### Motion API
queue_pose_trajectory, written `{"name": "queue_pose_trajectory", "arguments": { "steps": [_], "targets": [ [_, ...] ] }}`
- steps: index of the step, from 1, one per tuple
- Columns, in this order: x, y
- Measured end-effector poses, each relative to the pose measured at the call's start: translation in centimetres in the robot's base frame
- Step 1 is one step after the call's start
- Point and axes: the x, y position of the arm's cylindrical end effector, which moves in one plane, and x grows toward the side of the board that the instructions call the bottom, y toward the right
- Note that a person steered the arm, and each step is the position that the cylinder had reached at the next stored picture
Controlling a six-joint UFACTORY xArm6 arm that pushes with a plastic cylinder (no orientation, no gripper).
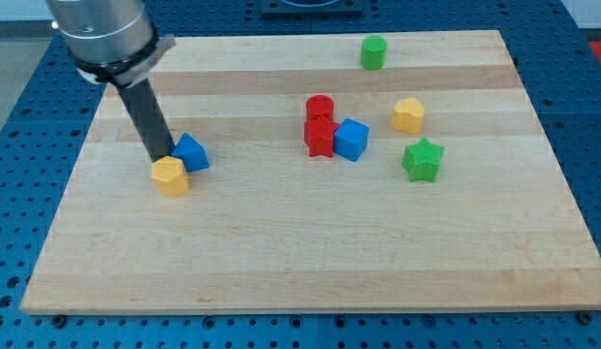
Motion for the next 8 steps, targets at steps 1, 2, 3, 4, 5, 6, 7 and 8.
{"name": "queue_pose_trajectory", "arguments": {
  "steps": [1, 2, 3, 4, 5, 6, 7, 8],
  "targets": [
    [0.3, 2.6],
    [0.4, 5.6],
    [0.4, 8.3],
    [0.4, 10.0],
    [0.4, 11.4],
    [0.4, 12.3],
    [0.2, 12.6],
    [-0.9, 12.6]
  ]
}}
